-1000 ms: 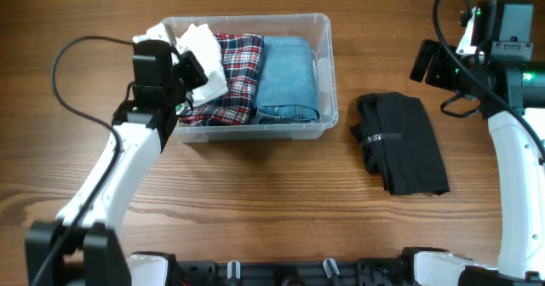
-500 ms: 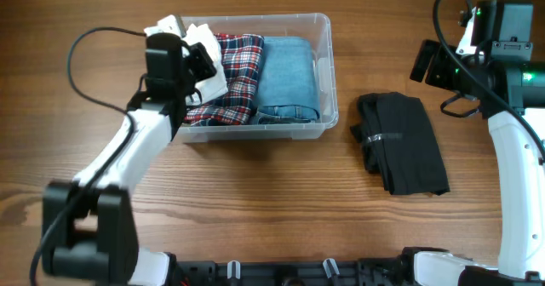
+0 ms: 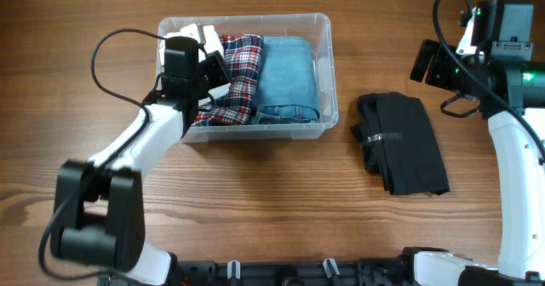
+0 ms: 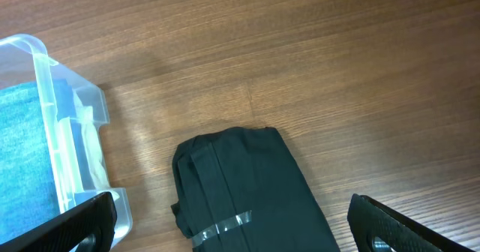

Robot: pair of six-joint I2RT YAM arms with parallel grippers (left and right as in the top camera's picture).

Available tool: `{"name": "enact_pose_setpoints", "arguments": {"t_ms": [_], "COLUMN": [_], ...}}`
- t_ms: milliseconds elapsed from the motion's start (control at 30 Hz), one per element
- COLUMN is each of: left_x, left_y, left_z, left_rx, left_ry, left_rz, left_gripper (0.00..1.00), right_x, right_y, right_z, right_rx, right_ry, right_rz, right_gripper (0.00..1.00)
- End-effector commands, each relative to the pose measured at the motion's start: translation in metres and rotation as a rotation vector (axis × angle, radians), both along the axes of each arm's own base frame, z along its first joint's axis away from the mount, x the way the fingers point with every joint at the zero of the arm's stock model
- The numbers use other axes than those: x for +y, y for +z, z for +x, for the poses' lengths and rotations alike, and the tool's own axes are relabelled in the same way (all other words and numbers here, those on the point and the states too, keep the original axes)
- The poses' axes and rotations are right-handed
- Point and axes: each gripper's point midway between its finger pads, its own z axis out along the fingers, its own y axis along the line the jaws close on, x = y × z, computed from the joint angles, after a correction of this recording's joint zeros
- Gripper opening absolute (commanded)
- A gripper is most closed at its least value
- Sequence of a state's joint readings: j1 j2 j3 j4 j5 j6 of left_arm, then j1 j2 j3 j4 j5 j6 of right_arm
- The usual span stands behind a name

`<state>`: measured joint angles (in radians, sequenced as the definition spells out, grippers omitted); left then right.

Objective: Pack container
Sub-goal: 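Press the white T-shirt down into the box with the left gripper, then raise the left gripper up and away from the box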

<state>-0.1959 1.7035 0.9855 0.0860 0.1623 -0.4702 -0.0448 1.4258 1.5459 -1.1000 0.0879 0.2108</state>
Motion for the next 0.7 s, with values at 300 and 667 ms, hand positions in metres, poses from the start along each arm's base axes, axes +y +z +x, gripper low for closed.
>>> {"name": "enact_pose_setpoints", "arguments": {"t_ms": [300,667], "left_x": [0.077,0.111], "left_y": [0.056,-0.044], "left_z": [-0.045,-0.043], "left_rx": [0.012,0.262], "left_ry": [0.315,0.374], "left_rz": [0.251,0.356], "left_gripper": [0.04,0.04], "right_x": [-0.004,-0.004], "right_y": [-0.004,-0.004], "right_z": [0.0,0.0], "right_rx": [0.013,0.013], "right_ry": [-0.002,-0.003], "right_rz": [-0.02,-0.02], "right_gripper": [1.0,1.0]}}
